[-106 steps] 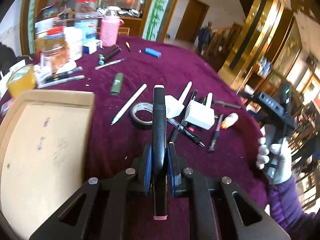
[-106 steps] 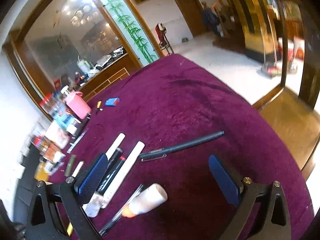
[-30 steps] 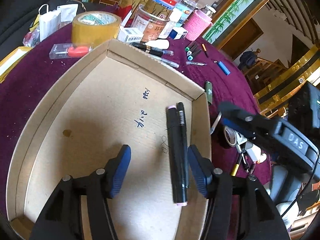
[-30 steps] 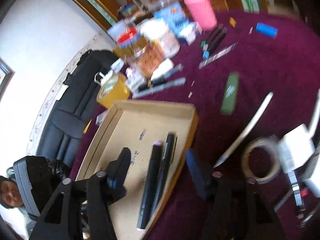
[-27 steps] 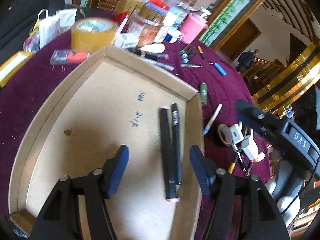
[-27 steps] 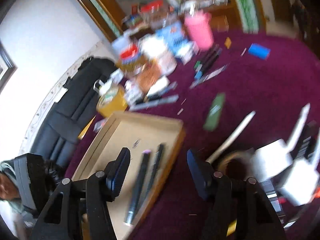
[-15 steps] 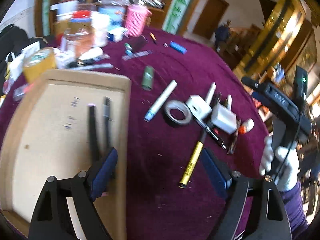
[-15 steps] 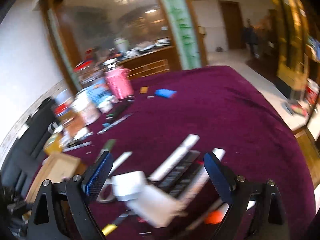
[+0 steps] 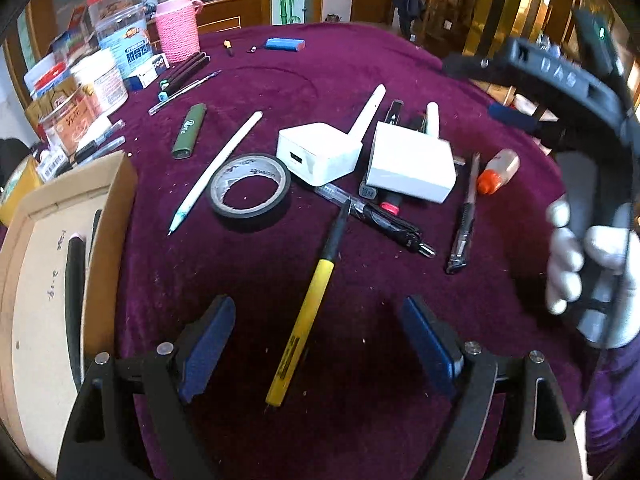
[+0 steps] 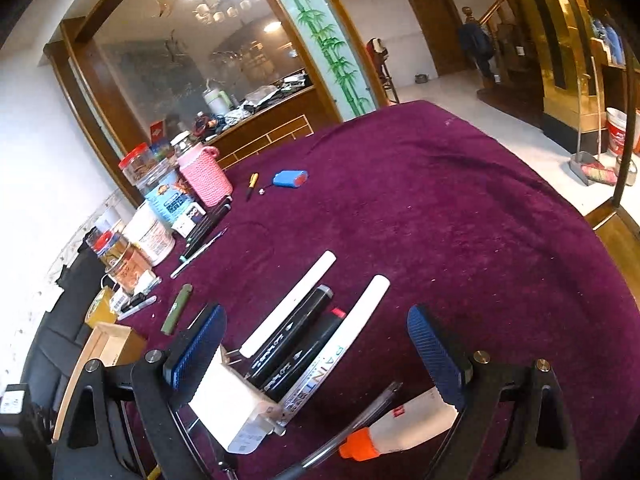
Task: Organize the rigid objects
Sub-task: 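Grasp the yellow pen from the pile with the left tool, then carry the yellow pen into the cardboard box and open the left tool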
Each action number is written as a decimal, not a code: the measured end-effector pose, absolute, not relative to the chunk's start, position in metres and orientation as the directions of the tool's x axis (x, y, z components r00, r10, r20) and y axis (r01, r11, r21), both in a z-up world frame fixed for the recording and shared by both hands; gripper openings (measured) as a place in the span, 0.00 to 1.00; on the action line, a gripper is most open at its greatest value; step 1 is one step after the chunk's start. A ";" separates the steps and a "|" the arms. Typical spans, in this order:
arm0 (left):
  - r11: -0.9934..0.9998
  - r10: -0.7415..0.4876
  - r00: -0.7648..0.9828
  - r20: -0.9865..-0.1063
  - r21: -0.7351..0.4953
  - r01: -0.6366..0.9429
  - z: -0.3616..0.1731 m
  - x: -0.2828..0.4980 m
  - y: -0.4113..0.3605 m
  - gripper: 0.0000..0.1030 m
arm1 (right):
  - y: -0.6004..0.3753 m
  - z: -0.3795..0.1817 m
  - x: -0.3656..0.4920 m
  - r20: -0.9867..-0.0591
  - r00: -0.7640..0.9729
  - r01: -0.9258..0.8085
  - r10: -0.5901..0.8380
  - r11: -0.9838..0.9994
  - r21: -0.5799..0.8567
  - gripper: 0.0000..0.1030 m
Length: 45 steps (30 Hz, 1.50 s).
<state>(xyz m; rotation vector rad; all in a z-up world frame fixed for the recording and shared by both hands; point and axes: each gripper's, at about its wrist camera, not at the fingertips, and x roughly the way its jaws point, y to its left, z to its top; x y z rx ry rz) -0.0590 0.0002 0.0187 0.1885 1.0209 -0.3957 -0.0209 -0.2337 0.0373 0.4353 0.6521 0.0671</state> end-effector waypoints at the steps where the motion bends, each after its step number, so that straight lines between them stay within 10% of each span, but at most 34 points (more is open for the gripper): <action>1: 0.914 -0.220 0.466 -0.857 -0.014 0.406 0.016 -0.059 -0.002 0.72 | -0.232 0.036 -0.021 -0.576 0.793 0.072 0.198 0.908 0.412 0.92; 10: 0.900 -0.221 0.504 -0.835 0.024 0.435 0.013 -0.071 -0.001 0.09 | -0.232 0.030 -0.019 -0.599 0.776 0.088 0.196 0.908 0.410 0.92; 25: 0.847 -0.530 0.562 -0.635 -0.368 0.383 0.085 -0.104 0.106 0.08 | -0.226 0.025 -0.016 -0.620 0.776 0.124 0.117 0.935 0.332 0.91; 45: 0.874 -0.376 0.734 -0.565 -0.480 0.078 0.082 -0.151 0.295 0.08 | -0.063 0.052 0.010 -0.701 0.516 -0.252 0.492 0.870 0.425 0.92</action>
